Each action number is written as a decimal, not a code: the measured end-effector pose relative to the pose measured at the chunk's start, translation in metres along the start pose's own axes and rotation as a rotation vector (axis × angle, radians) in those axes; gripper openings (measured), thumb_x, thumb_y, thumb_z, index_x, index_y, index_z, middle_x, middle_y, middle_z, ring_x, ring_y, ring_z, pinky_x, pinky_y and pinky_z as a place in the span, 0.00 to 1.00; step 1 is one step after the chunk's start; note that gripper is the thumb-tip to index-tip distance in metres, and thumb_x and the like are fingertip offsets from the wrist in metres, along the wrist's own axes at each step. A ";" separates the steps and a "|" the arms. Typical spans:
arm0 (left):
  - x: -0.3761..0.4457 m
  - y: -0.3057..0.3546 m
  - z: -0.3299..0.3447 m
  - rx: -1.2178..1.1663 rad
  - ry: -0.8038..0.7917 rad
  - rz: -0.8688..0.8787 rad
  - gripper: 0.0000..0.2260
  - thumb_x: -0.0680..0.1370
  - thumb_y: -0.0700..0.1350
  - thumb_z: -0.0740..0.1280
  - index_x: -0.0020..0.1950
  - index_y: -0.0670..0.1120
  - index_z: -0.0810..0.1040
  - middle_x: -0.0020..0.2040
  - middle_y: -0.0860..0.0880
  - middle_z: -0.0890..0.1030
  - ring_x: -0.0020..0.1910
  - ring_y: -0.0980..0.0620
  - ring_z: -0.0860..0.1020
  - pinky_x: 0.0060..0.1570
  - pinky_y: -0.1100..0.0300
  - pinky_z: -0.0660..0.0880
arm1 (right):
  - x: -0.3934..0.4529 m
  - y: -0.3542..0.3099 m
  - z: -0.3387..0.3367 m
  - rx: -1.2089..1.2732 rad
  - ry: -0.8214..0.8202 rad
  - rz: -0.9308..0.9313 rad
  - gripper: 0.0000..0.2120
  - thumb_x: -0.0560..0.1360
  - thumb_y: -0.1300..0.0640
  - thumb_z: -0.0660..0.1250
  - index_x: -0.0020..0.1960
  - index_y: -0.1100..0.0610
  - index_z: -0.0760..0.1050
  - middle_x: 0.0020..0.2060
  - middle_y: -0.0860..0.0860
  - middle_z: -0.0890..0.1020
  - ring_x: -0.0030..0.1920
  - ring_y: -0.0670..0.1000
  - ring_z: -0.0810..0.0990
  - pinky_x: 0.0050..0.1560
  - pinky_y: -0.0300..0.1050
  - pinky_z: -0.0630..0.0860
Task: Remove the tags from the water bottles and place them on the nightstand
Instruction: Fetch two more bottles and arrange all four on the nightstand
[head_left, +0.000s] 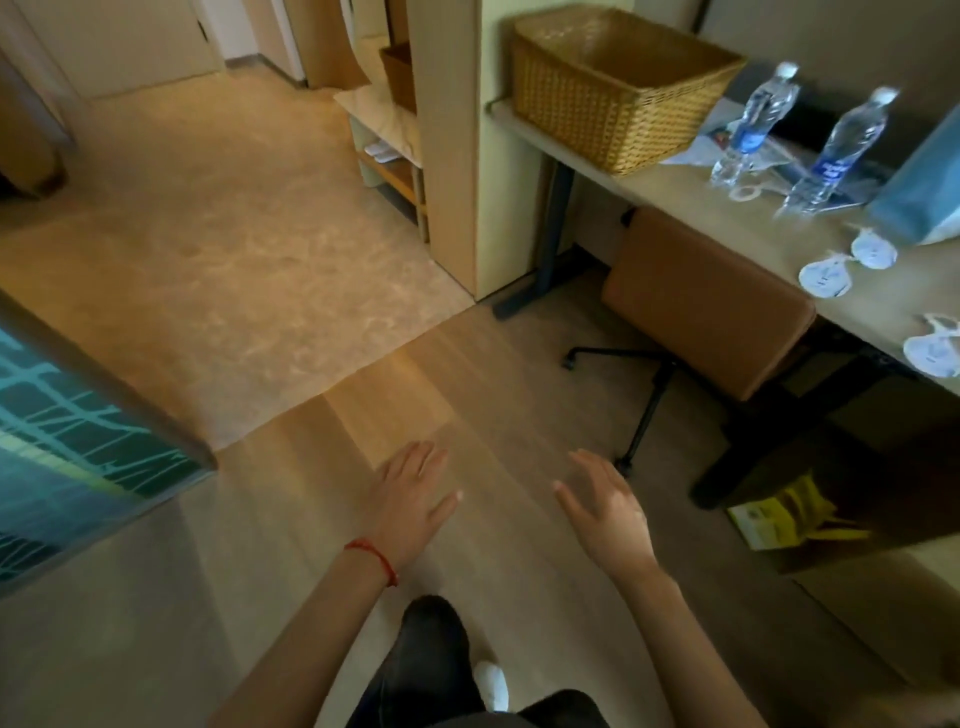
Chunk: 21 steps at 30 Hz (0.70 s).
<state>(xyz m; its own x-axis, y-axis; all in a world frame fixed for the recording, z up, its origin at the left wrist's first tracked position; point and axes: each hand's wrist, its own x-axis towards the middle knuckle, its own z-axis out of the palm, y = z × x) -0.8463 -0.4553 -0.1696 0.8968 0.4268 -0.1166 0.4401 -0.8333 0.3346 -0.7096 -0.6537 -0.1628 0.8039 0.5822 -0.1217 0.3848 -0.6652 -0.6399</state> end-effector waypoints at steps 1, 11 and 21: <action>0.019 0.003 -0.002 0.010 -0.005 0.036 0.25 0.78 0.56 0.55 0.72 0.47 0.59 0.74 0.46 0.59 0.74 0.49 0.55 0.71 0.53 0.55 | 0.012 0.003 -0.004 0.005 0.020 0.017 0.23 0.76 0.45 0.61 0.69 0.50 0.65 0.69 0.48 0.68 0.70 0.49 0.65 0.66 0.46 0.64; 0.232 0.034 -0.019 0.017 -0.029 0.366 0.24 0.77 0.56 0.58 0.70 0.47 0.63 0.73 0.46 0.63 0.73 0.48 0.58 0.69 0.51 0.59 | 0.144 0.030 -0.039 0.038 0.234 0.252 0.23 0.76 0.43 0.61 0.68 0.50 0.65 0.68 0.48 0.69 0.68 0.49 0.68 0.64 0.47 0.69; 0.390 0.069 -0.046 0.028 -0.067 0.573 0.24 0.77 0.55 0.59 0.70 0.46 0.64 0.73 0.46 0.64 0.73 0.48 0.59 0.70 0.51 0.60 | 0.244 0.030 -0.082 0.086 0.463 0.397 0.23 0.75 0.43 0.62 0.67 0.48 0.66 0.67 0.46 0.71 0.65 0.46 0.70 0.60 0.41 0.68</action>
<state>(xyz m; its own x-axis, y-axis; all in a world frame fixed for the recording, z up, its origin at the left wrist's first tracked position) -0.4677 -0.3303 -0.1490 0.9929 -0.1178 0.0167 -0.1165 -0.9343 0.3368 -0.4647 -0.5703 -0.1494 0.9992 0.0215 -0.0334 -0.0066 -0.7381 -0.6747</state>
